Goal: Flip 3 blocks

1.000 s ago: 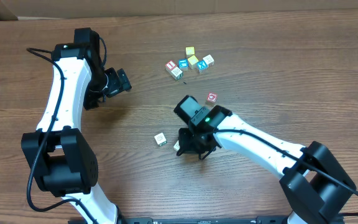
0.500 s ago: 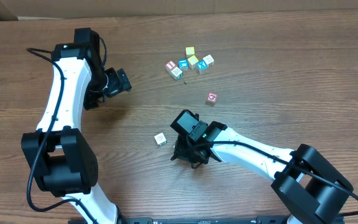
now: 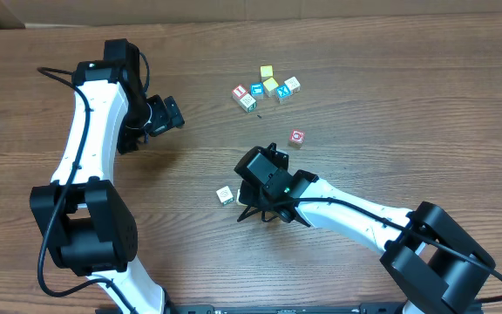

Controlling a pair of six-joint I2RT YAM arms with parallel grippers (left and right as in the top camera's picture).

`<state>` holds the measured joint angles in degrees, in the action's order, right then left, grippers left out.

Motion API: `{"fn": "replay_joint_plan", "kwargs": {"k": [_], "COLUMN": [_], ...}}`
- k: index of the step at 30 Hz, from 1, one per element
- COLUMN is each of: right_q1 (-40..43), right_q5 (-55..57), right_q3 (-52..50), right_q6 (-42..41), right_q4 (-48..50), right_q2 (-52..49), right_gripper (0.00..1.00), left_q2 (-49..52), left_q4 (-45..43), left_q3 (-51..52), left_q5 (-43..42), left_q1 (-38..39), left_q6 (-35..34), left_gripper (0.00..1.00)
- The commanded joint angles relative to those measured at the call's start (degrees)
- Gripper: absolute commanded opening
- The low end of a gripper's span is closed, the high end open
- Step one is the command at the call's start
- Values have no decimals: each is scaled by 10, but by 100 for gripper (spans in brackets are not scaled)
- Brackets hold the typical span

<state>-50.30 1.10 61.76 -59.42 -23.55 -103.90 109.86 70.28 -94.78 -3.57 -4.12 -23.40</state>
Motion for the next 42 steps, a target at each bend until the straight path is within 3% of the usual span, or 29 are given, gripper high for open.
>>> {"fn": "replay_joint_plan", "kwargs": {"k": [1, 6, 10, 12, 13, 14, 15, 18, 19, 29, 42], "right_q1": [0, 23, 50, 60, 63, 65, 66, 66, 63, -4, -31], "right_q5": [23, -26, -54, -78, -88, -92, -91, -87, -88, -52, -5], "right_q3": [0, 72, 168, 203, 213, 220, 221, 221, 221, 219, 211], "right_q6": [61, 174, 214, 248, 260, 269, 269, 272, 281, 344, 341], "right_q4": [10, -47, -134, -148, -149, -148, -145, -137, -131, -39, -93], "right_q2": [-3, -3, -3, -4, -4, -5, -6, -20, -30, -120, -122], "right_gripper": [22, 39, 42, 53, 53, 52, 45, 11, 4, 4, 4], "left_q2": [-12, -12, -12, -12, -12, -12, -12, -12, -12, -12, -12], "left_q4": [-1, -2, -2, -2, -2, -2, -2, -2, -2, -2, -3], "left_q3": [-10, -10, -10, -10, -10, -10, -10, -10, -10, -10, -10], "left_q5": [6, 6, 6, 6, 6, 6, 6, 6, 6, 6, 6], "left_q1": [4, 4, 4, 4, 4, 4, 4, 4, 4, 4, 4], "left_q6": [7, 7, 7, 7, 7, 7, 7, 7, 7, 7, 7], "left_gripper": [100, 100, 100, 100, 100, 100, 100, 100, 100, 100, 100]}}
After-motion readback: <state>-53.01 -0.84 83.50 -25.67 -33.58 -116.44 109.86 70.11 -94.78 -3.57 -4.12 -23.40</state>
